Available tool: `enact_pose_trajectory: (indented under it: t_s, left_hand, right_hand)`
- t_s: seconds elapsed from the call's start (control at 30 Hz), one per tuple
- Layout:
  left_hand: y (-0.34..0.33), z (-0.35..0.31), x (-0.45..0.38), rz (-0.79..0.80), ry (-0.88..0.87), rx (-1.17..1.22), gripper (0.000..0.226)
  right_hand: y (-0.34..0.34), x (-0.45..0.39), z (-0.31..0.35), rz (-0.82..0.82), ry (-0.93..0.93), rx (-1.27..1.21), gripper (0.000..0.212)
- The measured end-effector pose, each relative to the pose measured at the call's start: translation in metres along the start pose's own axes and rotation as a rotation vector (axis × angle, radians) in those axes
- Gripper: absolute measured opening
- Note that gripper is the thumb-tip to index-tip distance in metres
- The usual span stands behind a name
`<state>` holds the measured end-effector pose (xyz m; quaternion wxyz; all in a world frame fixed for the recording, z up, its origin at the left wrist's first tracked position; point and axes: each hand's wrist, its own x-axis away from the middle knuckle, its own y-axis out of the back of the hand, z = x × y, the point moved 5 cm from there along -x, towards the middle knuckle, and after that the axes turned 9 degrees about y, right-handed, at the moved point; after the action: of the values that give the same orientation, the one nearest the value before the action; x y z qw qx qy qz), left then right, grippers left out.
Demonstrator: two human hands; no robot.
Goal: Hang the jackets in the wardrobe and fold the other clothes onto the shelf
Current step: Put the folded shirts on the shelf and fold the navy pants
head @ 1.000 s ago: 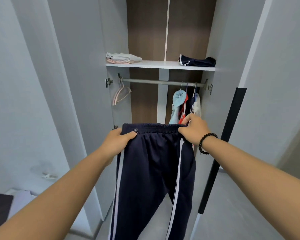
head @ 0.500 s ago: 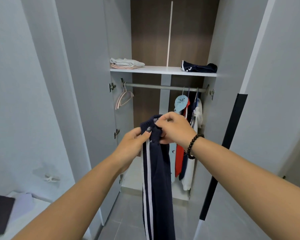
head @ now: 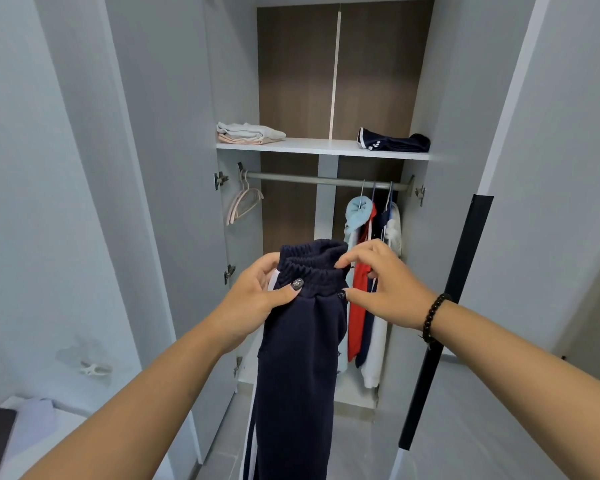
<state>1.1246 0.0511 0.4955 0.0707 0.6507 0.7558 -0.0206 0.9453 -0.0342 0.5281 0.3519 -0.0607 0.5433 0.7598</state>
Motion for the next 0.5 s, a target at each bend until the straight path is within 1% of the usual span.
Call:
enact_pose_trajectory:
  t_s: [0.1,0.17,0.27,0.4,0.5]
  left_hand:
    - [0.003,0.0,-0.002,0.059,-0.009,-0.03,0.035]
    - [0.006,0.0,-0.003,0.067,-0.015,-0.042,0.034]
    - [0.013,-0.002,-0.005,0.03,-0.018,-0.083,0.028]
    - [0.029,0.001,-0.007,-0.05,0.017,-0.13,0.022]
    - [0.041,0.005,-0.005,-0.102,0.045,-0.177,0.02]
  right_hand:
    - [-0.002,-0.002,-0.007,0.072,-0.005,0.06,0.026]
    - [-0.001,-0.006,-0.005,0.088,0.028,0.046,0.025]
    - [0.004,-0.014,-0.001,0.066,0.112,0.002,0.017]
    - [0.003,-0.025,0.01,0.019,0.226,0.049,0.014]
    - [0.0,-0.036,0.021,0.021,0.244,-0.012,0.012]
